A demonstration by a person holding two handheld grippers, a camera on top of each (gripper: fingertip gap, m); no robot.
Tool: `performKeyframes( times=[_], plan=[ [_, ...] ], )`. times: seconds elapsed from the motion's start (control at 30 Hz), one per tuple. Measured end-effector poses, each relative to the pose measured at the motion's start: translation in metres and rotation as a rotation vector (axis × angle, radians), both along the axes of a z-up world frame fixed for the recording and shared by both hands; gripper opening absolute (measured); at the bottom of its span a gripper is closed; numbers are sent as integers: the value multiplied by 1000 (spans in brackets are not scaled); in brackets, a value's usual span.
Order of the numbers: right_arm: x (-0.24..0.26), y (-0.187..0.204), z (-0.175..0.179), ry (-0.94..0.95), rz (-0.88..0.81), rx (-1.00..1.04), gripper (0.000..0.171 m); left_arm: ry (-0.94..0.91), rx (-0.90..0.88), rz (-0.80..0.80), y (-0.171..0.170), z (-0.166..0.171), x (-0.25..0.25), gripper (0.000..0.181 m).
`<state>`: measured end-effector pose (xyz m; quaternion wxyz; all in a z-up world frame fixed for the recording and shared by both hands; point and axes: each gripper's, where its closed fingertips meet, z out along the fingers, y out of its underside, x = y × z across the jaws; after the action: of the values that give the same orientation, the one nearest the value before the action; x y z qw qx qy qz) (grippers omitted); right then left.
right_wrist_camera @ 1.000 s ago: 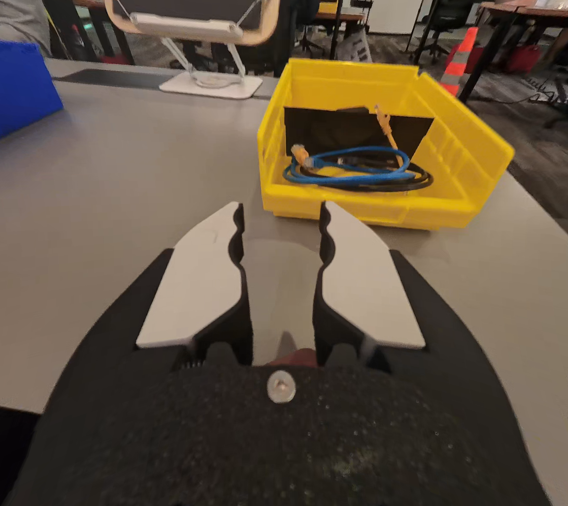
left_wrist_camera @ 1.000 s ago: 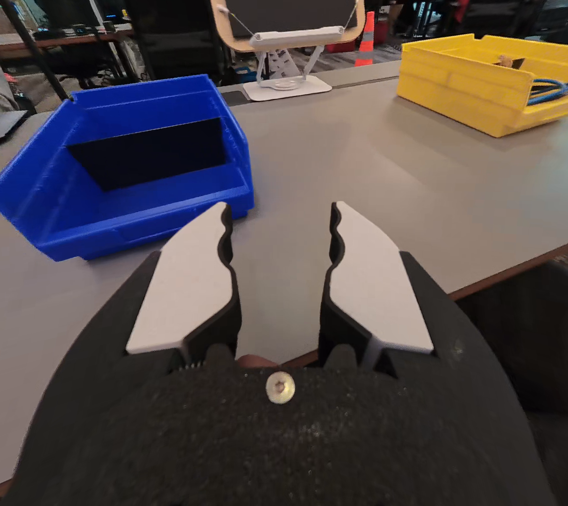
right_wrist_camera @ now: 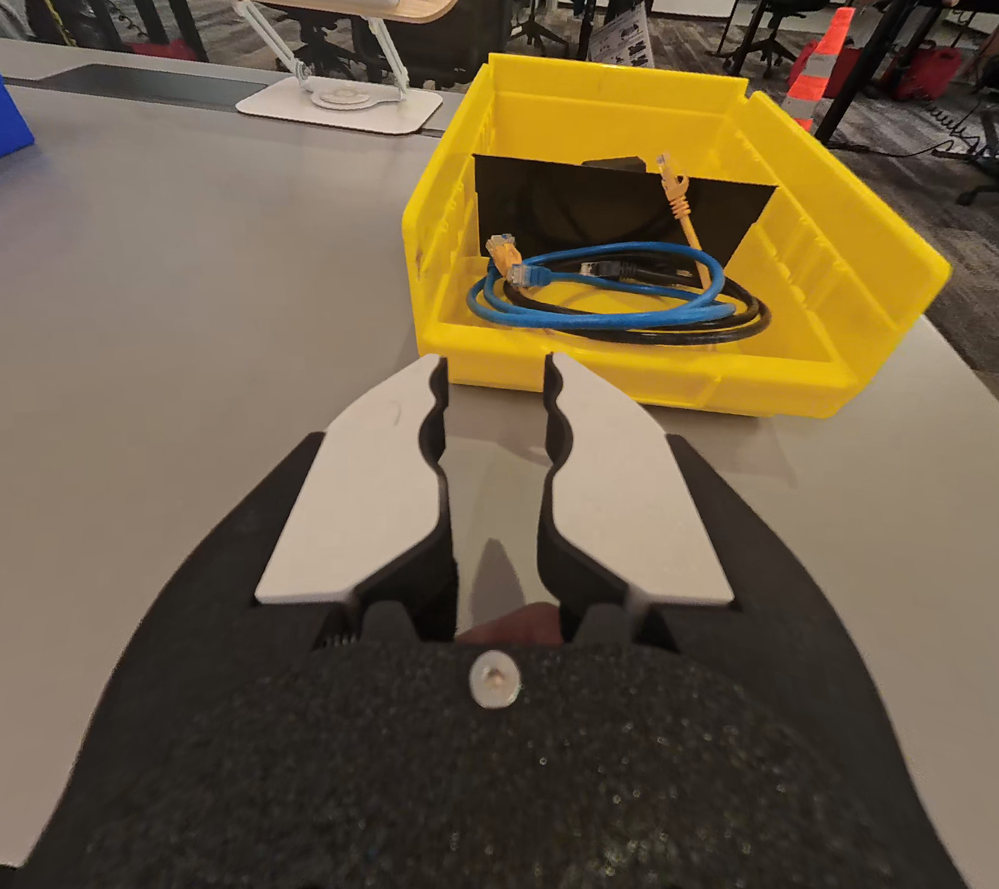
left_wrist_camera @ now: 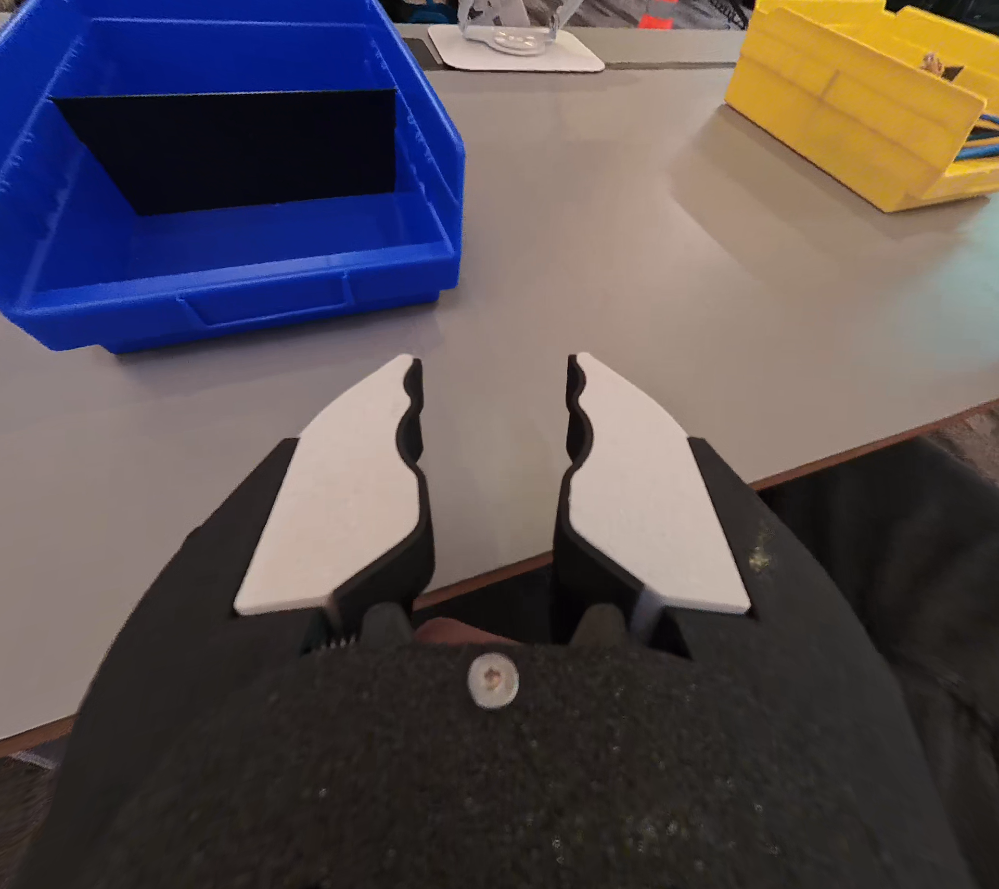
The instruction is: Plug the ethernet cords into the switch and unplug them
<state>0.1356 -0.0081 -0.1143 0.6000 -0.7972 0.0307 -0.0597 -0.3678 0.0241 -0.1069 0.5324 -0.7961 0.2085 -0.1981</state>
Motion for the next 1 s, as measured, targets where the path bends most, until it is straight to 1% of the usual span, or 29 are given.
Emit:
performKeyframes(
  times=[0.1,0.17,0.3,0.4,0.43,0.5,0.53,0.57,0.63,0.67,0.73,0.83,0.87,0.93,1.0],
  plan=[
    [-11,6,-2,26,46,3,36,40,17,-5,-7,-2,1,48],
    [-23,15,1,36,84,22,44,50,23,6,-9,-2,-2,50],
    [-30,45,3,-51,65,13,48,61,1,30,-15,-7,-12,54],
    [-39,75,-8,15,79,-47,53,63,-3,52,-23,-9,-23,55],
    [-44,82,-12,44,91,-70,52,62,-2,63,-26,-9,-27,56],
    [-53,88,-14,65,113,-82,55,50,-9,98,-31,-11,-36,63],
    [-62,89,-14,61,154,-88,55,47,-19,110,-33,-12,-38,64],
    [-72,88,-14,62,202,-92,51,50,-26,117,-36,-13,-39,64],
    [-91,81,-10,81,285,-86,36,57,-11,113,-38,-9,-29,64],
    [-96,77,-3,78,297,-69,41,55,4,102,-37,-5,-16,63],
    [-95,66,20,28,277,-12,47,31,19,35,-38,6,31,63],
    [-67,43,65,4,169,127,44,42,73,-108,-36,23,134,58],
    [-52,36,73,20,124,147,43,47,79,-154,-31,25,171,55],
    [-19,23,75,92,29,139,46,51,54,-229,-15,21,243,54],
    [11,10,67,145,-53,134,49,77,23,-267,9,9,302,55]
  ],
)
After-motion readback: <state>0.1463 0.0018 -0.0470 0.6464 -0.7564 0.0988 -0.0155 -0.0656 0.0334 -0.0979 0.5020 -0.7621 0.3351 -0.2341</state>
